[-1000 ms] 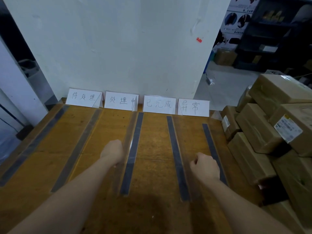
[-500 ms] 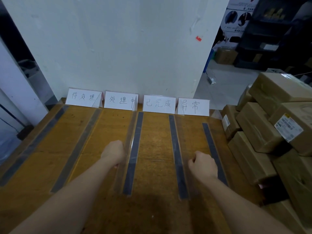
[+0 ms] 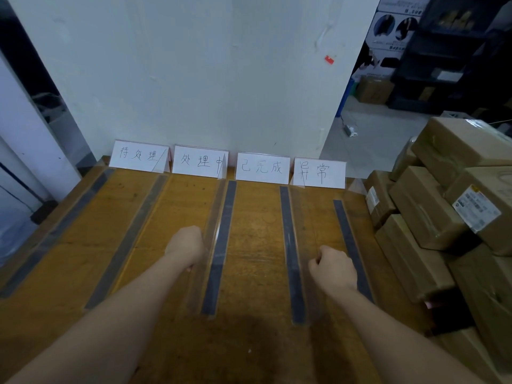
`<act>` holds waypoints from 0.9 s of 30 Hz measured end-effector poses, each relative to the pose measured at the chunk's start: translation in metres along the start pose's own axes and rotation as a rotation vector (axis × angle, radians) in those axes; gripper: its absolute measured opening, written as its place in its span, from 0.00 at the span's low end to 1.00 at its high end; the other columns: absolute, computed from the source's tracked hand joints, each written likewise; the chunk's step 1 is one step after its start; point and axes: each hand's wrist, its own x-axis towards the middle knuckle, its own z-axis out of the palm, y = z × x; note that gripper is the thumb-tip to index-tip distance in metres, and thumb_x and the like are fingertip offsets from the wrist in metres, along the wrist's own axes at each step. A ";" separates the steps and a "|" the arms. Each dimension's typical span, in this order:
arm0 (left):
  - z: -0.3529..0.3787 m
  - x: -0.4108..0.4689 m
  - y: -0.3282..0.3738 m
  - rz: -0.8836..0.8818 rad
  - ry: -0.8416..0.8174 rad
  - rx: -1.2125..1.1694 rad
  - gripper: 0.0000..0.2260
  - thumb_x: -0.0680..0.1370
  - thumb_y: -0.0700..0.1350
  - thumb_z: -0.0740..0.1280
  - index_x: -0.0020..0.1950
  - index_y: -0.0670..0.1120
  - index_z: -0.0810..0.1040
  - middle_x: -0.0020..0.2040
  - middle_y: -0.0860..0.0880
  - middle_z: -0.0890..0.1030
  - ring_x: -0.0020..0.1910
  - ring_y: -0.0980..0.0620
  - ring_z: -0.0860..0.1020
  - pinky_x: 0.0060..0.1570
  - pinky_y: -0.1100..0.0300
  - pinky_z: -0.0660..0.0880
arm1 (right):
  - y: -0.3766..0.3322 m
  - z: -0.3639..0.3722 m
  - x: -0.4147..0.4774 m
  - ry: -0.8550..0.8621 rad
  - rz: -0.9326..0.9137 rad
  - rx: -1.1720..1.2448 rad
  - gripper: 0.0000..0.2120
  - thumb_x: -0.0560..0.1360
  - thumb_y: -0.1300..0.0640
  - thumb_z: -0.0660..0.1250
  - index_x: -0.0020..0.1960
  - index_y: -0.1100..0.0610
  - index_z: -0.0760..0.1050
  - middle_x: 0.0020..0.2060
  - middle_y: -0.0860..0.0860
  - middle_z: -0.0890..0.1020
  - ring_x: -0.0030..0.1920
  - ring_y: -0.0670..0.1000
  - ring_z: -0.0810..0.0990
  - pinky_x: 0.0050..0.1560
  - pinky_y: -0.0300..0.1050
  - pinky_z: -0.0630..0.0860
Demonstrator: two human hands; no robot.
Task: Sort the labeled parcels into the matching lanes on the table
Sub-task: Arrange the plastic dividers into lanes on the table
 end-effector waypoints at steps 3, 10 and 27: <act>0.001 0.000 0.000 0.001 0.014 -0.005 0.04 0.79 0.37 0.64 0.52 0.41 0.78 0.34 0.42 0.81 0.27 0.47 0.82 0.25 0.57 0.80 | 0.000 0.000 0.000 -0.002 0.000 0.010 0.09 0.77 0.55 0.66 0.38 0.52 0.72 0.35 0.48 0.78 0.35 0.46 0.78 0.34 0.39 0.75; 0.003 -0.003 0.001 0.003 0.062 0.001 0.06 0.78 0.35 0.64 0.50 0.43 0.78 0.33 0.45 0.80 0.29 0.49 0.81 0.29 0.58 0.79 | 0.005 -0.001 0.000 0.015 -0.002 0.011 0.08 0.77 0.55 0.67 0.39 0.52 0.73 0.35 0.48 0.78 0.36 0.47 0.79 0.40 0.45 0.81; 0.001 -0.007 0.005 -0.018 0.017 0.019 0.03 0.79 0.40 0.66 0.50 0.42 0.78 0.34 0.44 0.82 0.30 0.47 0.82 0.29 0.56 0.81 | 0.006 -0.001 0.004 -0.008 0.009 -0.005 0.09 0.77 0.55 0.66 0.38 0.52 0.72 0.35 0.49 0.78 0.36 0.47 0.78 0.35 0.42 0.77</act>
